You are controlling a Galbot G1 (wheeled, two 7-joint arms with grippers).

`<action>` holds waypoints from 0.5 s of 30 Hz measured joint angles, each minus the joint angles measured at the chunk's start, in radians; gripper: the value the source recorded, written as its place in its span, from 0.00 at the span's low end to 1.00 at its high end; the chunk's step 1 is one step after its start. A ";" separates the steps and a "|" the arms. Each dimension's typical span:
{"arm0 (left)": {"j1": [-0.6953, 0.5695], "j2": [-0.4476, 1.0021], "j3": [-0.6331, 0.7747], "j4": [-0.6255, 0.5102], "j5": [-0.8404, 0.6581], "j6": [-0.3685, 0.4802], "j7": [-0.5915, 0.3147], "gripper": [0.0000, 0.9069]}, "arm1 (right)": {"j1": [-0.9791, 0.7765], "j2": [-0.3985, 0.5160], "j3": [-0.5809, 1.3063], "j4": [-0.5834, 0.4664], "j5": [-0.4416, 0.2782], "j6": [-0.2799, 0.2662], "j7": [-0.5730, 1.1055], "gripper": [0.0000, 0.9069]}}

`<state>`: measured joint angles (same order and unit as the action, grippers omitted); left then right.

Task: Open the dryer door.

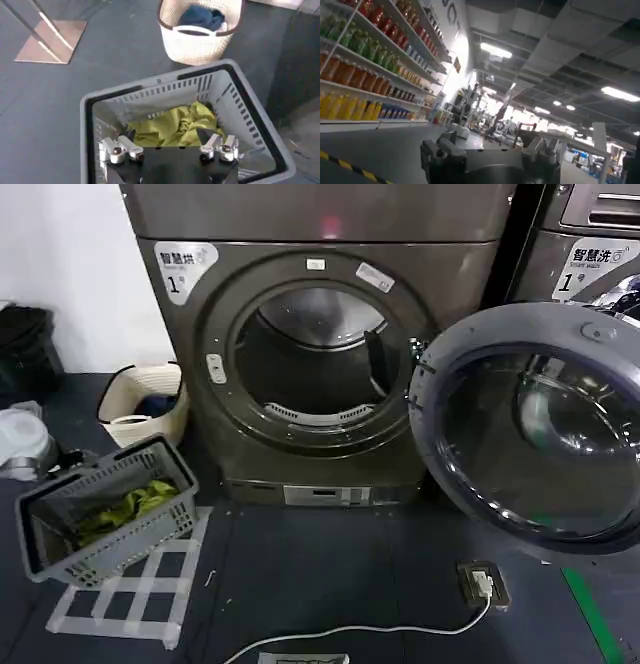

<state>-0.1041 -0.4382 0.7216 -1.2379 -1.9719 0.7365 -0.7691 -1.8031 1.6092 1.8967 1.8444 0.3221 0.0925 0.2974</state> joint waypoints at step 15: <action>0.038 0.023 -0.001 -0.031 0.003 0.000 0.011 1.00 | -0.002 0.000 0.008 -0.022 0.006 0.010 0.005 1.00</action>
<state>-0.0664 -0.4148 0.7211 -1.2692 -1.9688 0.7364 -0.7586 -1.8050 1.6092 1.9044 1.8227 0.3279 0.1028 0.3021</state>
